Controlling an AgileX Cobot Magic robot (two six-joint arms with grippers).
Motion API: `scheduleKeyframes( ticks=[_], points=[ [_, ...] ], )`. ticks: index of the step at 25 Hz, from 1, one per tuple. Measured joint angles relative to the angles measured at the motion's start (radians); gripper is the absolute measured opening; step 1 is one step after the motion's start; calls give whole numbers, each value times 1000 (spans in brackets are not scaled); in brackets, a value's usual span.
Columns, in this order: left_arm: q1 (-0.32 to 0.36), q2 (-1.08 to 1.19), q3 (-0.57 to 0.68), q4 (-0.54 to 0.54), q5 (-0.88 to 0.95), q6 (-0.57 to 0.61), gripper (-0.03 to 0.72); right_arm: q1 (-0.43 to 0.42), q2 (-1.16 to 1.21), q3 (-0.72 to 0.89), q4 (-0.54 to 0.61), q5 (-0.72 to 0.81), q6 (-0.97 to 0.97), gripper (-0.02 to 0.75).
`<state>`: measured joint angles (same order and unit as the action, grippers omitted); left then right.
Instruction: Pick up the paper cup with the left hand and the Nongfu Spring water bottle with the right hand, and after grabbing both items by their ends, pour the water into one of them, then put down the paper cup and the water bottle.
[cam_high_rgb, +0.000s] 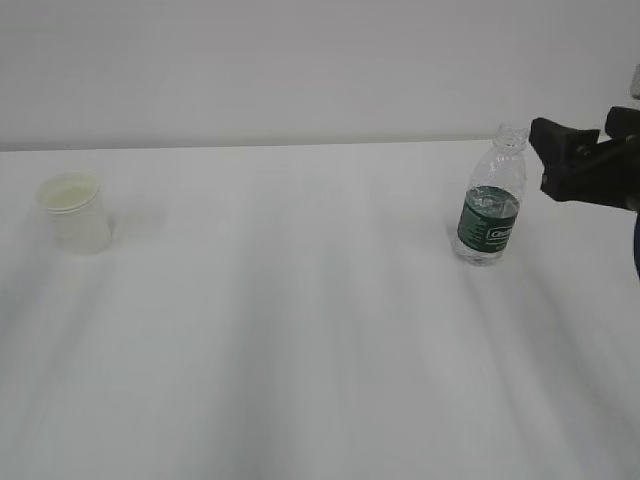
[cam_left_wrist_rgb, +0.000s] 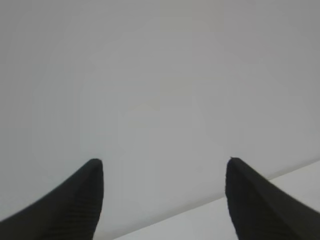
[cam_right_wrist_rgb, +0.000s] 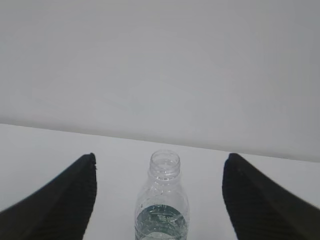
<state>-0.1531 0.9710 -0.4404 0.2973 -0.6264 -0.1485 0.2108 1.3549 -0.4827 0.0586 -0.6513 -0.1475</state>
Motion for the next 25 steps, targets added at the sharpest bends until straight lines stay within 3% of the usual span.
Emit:
scheduleKeyframes(
  ticks=[13, 25],
  points=[
    [0, -414, 0, -32, 388, -3, 536, 0, -376, 8, 0, 328, 0, 588],
    [0, -600, -142, -78, 789, -3, 533, 0, -686, 9, 0, 624, -38, 588]
  ],
)
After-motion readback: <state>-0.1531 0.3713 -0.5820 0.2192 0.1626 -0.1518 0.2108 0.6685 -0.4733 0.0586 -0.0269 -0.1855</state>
